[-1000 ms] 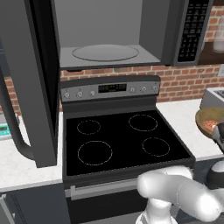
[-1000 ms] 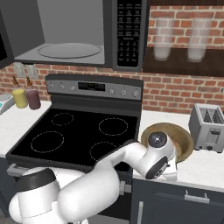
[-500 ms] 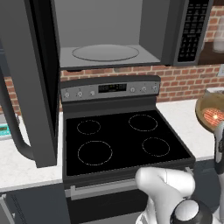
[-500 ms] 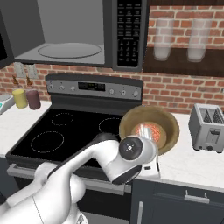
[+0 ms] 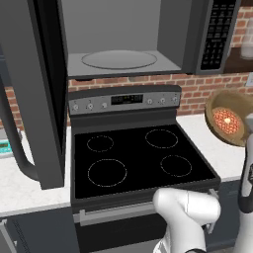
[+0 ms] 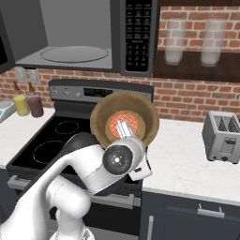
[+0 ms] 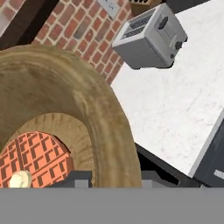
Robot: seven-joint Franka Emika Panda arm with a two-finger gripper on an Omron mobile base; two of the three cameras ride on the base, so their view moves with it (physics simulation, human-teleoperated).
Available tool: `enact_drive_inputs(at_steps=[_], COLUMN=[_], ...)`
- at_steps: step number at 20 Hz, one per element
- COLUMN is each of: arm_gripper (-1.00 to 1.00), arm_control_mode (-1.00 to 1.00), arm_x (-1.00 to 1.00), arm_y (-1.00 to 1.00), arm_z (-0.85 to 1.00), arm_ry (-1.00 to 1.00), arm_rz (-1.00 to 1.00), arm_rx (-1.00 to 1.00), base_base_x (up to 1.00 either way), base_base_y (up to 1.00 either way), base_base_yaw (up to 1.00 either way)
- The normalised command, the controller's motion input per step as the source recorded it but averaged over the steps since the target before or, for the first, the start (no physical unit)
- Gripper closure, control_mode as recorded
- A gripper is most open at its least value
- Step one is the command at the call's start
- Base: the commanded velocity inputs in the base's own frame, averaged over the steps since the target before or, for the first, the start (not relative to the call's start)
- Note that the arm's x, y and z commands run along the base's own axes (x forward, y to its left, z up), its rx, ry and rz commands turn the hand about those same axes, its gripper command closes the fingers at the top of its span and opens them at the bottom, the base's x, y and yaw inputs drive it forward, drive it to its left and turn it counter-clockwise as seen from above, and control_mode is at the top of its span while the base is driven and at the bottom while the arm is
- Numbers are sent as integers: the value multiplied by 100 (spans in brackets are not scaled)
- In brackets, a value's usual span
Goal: Open the microwave, place the bowl with waffle inside the microwave, then close the microwave door and turn it on.
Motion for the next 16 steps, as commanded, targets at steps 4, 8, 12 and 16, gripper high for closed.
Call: enact_drive_inputs(at_steps=[4, 8, 12, 16], arm_gripper=[100, 100, 100, 100], arm_control_mode=[-100, -100, -100, -100], arm_x=[-8, -6, -2, 0], arm_y=[63, 64, 71, 85], arm_z=[98, 100, 100, 95], arm_ry=[2, 10, 16, 17], arm_rz=[30, 27, 11, 0], arm_rx=[-3, -5, -6, -3], base_base_x=[0, 0, 0, 0], base_base_y=[0, 0, 0, 0], base_base_yaw=[0, 0, 0, 0])
